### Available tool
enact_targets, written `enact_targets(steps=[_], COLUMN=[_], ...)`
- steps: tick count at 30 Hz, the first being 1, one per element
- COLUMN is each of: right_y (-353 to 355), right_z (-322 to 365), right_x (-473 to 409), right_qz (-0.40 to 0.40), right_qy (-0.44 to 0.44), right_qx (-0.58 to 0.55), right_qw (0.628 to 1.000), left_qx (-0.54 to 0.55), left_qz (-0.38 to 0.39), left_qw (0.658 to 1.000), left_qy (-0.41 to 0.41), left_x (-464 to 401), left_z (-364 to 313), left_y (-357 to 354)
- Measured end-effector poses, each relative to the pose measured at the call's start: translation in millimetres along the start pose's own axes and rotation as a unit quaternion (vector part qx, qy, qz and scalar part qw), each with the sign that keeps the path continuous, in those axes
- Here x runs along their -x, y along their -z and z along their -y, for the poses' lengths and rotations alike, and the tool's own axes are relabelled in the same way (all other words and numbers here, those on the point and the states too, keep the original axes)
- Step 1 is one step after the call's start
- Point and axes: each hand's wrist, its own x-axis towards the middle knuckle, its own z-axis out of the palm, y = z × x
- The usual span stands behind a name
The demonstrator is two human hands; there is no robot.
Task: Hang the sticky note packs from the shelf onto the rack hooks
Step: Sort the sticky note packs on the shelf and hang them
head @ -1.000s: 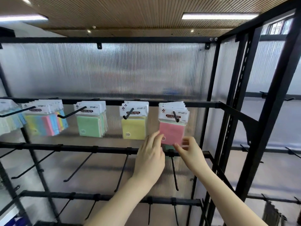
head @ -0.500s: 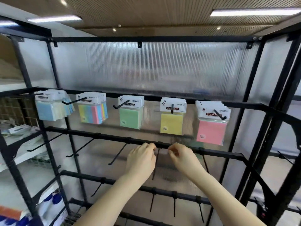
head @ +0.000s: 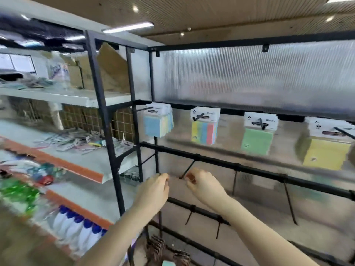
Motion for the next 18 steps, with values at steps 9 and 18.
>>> enact_targets(steps=[9, 18], right_y=[-113.5, -214.1], right_z=[134.2, 244.1], right_x=[-59.6, -129.5], right_qz=[0.089, 0.155], right_qy=[0.093, 0.191], right_qx=[-0.020, -0.049], right_qw=[0.992, 0.968], left_qx=[-0.078, -0.096], left_qz=[0.035, 0.061], left_qw=[0.991, 0.970], left_qy=[0.098, 0.216], left_x=[30.9, 37.5], left_z=[168.9, 302.6], left_y=[44.1, 67.9])
